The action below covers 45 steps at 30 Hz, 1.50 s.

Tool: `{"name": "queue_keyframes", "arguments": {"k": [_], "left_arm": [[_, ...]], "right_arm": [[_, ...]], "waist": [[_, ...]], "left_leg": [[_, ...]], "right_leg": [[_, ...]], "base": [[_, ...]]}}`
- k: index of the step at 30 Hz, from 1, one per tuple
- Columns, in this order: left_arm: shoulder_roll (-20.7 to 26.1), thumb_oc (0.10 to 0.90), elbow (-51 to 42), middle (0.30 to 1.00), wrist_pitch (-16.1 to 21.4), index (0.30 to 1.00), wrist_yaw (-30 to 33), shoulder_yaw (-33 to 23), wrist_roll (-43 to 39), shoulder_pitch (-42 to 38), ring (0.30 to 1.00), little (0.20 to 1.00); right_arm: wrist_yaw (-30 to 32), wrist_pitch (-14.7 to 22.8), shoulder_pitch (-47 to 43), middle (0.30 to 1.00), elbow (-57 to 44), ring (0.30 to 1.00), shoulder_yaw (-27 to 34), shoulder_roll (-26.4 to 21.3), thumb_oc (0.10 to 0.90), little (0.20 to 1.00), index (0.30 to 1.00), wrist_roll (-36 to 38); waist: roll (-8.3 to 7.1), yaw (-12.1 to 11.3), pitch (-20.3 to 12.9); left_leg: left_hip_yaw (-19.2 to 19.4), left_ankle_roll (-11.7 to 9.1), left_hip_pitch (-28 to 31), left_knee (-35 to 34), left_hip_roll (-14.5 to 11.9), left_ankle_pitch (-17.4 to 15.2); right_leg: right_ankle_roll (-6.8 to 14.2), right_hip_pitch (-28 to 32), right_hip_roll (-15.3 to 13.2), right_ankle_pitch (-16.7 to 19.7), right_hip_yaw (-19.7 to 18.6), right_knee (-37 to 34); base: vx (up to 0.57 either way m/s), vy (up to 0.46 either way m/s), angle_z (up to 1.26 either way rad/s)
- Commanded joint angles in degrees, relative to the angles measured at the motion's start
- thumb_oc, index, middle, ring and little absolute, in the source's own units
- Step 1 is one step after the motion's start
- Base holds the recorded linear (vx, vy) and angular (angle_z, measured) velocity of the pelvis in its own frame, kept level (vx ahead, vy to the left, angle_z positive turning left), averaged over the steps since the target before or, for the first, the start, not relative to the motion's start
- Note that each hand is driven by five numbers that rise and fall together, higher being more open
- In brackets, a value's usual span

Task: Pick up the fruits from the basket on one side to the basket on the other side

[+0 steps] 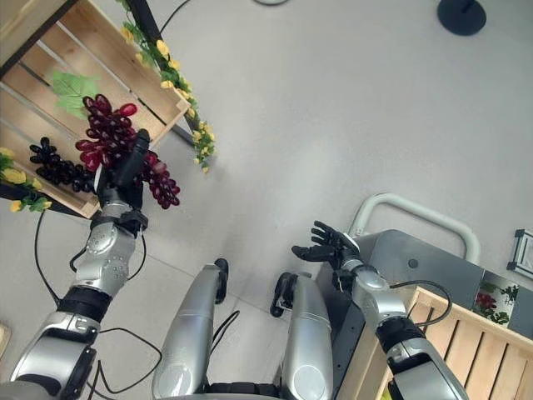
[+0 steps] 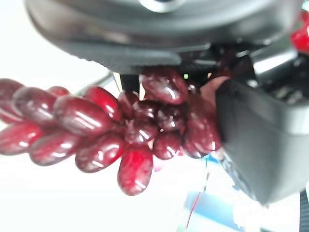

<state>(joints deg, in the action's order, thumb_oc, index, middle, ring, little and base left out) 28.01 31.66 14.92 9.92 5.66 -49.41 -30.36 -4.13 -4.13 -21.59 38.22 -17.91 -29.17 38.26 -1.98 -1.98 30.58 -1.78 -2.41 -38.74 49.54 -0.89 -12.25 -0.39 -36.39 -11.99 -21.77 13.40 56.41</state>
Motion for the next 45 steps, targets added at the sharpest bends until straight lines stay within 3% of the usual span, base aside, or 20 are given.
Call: {"name": "queue_keyframes", "arguments": {"k": [1,3,5,6,7,12,16,18,19,20,23,24,27,28,32,45], "left_arm": [[6.4,0.400,-3.0,0.300,9.3,0.300,-2.0,-3.8,-6.5,-9.6,0.300,0.300],[7.7,0.400,-2.2,0.300,8.9,0.300,-2.0,-4.3,-8.3,-10.7,0.300,0.300],[10.8,0.400,0.4,0.300,8.0,0.300,-1.3,-4.7,-11.4,-13.6,0.300,0.300],[12.7,0.400,2.8,0.300,7.2,0.300,-1.4,-4.8,-13.6,-15.3,0.300,0.300],[13.2,0.400,3.3,0.300,7.2,0.300,-1.6,-4.8,-14.2,-15.8,0.300,0.300],[18.0,0.400,9.6,0.300,4.9,0.300,-2.6,-4.8,-23.3,-21.1,0.300,0.300],[21.8,0.400,16.4,0.300,-0.4,0.300,0.3,-3.1,-26.3,-26.3,0.300,0.300],[23.1,0.400,19.3,0.300,-2.7,0.300,1.8,-2.3,-26.7,-28.5,0.300,0.300],[23.4,0.400,20.0,0.300,-3.3,0.300,2.0,-2.1,-26.8,-29.1,0.300,0.300],[24.1,0.400,21.6,0.300,-4.4,0.300,2.4,-1.6,-27.4,-30.3,0.300,0.300],[26.7,0.400,26.8,0.300,-8.5,0.300,6.1,0.9,-24.3,-34.7,0.300,0.300],[26.8,0.400,27.1,0.300,-9.0,0.300,6.3,1.2,-24.1,-35.1,0.300,0.300],[27.4,0.400,29.1,0.300,-12.4,0.300,8.4,3.8,-20.6,-37.7,0.300,0.300],[27.6,0.800,29.8,0.900,-14.0,0.900,8.6,4.7,-20.6,-38.6,0.900,0.900],[27.4,0.800,31.6,0.900,-17.7,0.900,8.4,8.4,-17.1,-41.9,0.900,0.900],[27.4,0.800,32.8,0.900,-20.7,0.900,8.7,13.0,-10.0,-45.7,0.900,0.900]], "right_arm": [[-2.1,2.3,-2.4,0.900,-0.9,0.900,3.0,-1.9,0.800,0.900,0.900,0.2],[-2.1,2.3,-2.5,0.900,-0.8,0.900,3.0,-2.2,0.800,0.900,0.900,0.5],[-2.1,2.9,-2.1,0.900,-0.4,0.900,3.0,-2.4,0.800,0.900,0.900,0.9],[-2.2,3.3,-1.8,0.900,0.3,0.900,2.9,-2.4,0.800,0.900,0.900,1.0],[-2.2,3.4,-1.9,0.900,0.4,0.900,2.9,-2.3,0.800,0.900,0.900,1.0],[-2.0,3.8,-1.9,0.900,1.7,0.900,2.8,-2.5,0.800,0.900,0.900,0.7],[-1.6,4.2,-2.4,0.900,3.2,0.900,2.6,-2.7,0.800,0.900,0.900,0.7],[-1.5,4.4,-2.5,0.900,4.0,0.900,2.6,-2.8,0.800,0.900,0.900,0.6],[-1.5,4.6,-2.5,0.900,4.1,0.900,2.5,-2.8,0.800,0.900,0.900,0.5],[-1.3,4.8,-2.5,0.900,4.3,0.900,2.4,-2.7,0.800,0.900,0.900,0.5],[-1.1,5.5,-2.4,0.900,4.6,0.900,2.0,-2.9,0.800,0.900,0.900,0.8],[-1.0,5.5,-2.4,0.900,4.7,0.900,2.0,-2.9,0.800,0.900,0.900,0.9],[-0.8,5.7,-2.6,0.900,4.9,0.900,1.5,-3.2,0.800,0.900,0.900,1.7],[-0.9,5.7,-2.6,0.900,5.1,0.900,1.5,-3.3,0.800,0.900,0.900,1.9],[-1.2,6.7,-2.7,0.900,6.1,0.900,1.1,-2.6,0.800,0.900,0.900,2.6],[-0.7,9.2,-1.0,0.900,5.7,0.900,-0.2,0.8,0.800,0.900,0.900,3.6]], "waist": [[-0.92,-0.7,-0.8],[-0.98,-0.7,-0.8],[-1.30,-0.6,-0.8],[-1.39,-0.5,-0.8],[-1.36,-0.5,-0.8],[-1.28,-0.1,-0.8],[-1.04,0.4,-0.8],[-1.09,0.7,-0.8],[-1.05,0.7,-0.8],[-1.15,0.9,-0.8],[-1.42,1.5,-0.8],[-1.52,1.5,-0.8],[-1.76,1.6,-0.8],[-1.82,1.6,-0.8],[-2.38,1.7,-0.8],[-4.22,0.9,-0.8]], "left_leg": [[3.3,2.5,4.9,-3.5,-1.4,1.1],[3.6,2.8,4.3,-4.3,-1.6,2.6],[3.7,3.0,4.8,-5.1,-1.6,2.6],[3.6,2.7,5.9,-4.8,-1.5,0.9],[3.9,3.1,5.3,-5.3,-1.7,2.3],[4.4,3.4,5.7,-6.3,-1.8,2.1],[5.0,3.8,5.6,-6.9,-1.9,1.8],[4.8,3.5,5.9,-6.4,-1.7,0.2],[5.2,3.9,5.2,-6.9,-1.9,1.5],[4.9,3.6,5.7,-6.6,-1.8,0.2],[5.5,4.3,4.3,-7.3,-2.1,1.4],[5.1,4.0,4.9,-6.9,-1.9,0.1],[5.6,4.5,4.0,-7.8,-2.1,1.6],[5.7,4.5,4.1,-8.1,-2.1,1.6],[5.2,4.5,4.6,-8.2,-1.9,0.0],[4.5,5.2,5.7,-10.2,-2.2,0.3]], "right_leg": [[-0.3,4.1,1.5,3.0,-4.2,-0.4],[-0.8,3.3,1.5,4.2,-3.7,-0.8],[-0.6,3.5,1.3,4.4,-3.5,-1.3],[0.0,4.4,1.2,3.1,-3.9,-1.0],[-0.5,3.7,1.1,4.3,-3.5,-1.4],[-0.3,4.0,0.8,5.0,-3.4,-2.3],[0.0,3.6,0.7,5.9,-3.4,-3.3],[0.6,3.9,0.8,4.8,-4.0,-3.0],[0.1,3.2,0.6,6.1,-3.5,-3.4],[0.7,3.7,0.8,5.1,-4.1,-3.3],[0.5,2.5,1.2,7.0,-3.9,-4.6],[1.1,3.1,1.4,6.0,-4.4,-4.3],[0.9,2.4,1.6,7.8,-3.8,-5.5],[1.0,2.5,1.6,8.1,-3.7,-5.9],[2.0,3.3,2.1,7.7,-4.0,-6.4],[2.9,4.8,3.0,9.6,-2.8,-8.4]], "base": [[0.01,0.032,0.04],[-0.06,0.020,0.03],[0.02,0.020,0.07],[0.02,0.015,0.06],[0.02,0.014,0.07],[-0.01,0.020,0.03],[-0.01,0.042,0.02],[0.02,0.040,0.05],[0.05,0.043,0.04],[-0.09,0.042,0.03],[-0.03,0.033,0.04],[0.03,0.010,0.01],[-0.07,-0.006,0.01],[0.03,-0.016,0.03],[0.01,-0.033,0.02],[-0.02,-0.060,-0.01]]}}
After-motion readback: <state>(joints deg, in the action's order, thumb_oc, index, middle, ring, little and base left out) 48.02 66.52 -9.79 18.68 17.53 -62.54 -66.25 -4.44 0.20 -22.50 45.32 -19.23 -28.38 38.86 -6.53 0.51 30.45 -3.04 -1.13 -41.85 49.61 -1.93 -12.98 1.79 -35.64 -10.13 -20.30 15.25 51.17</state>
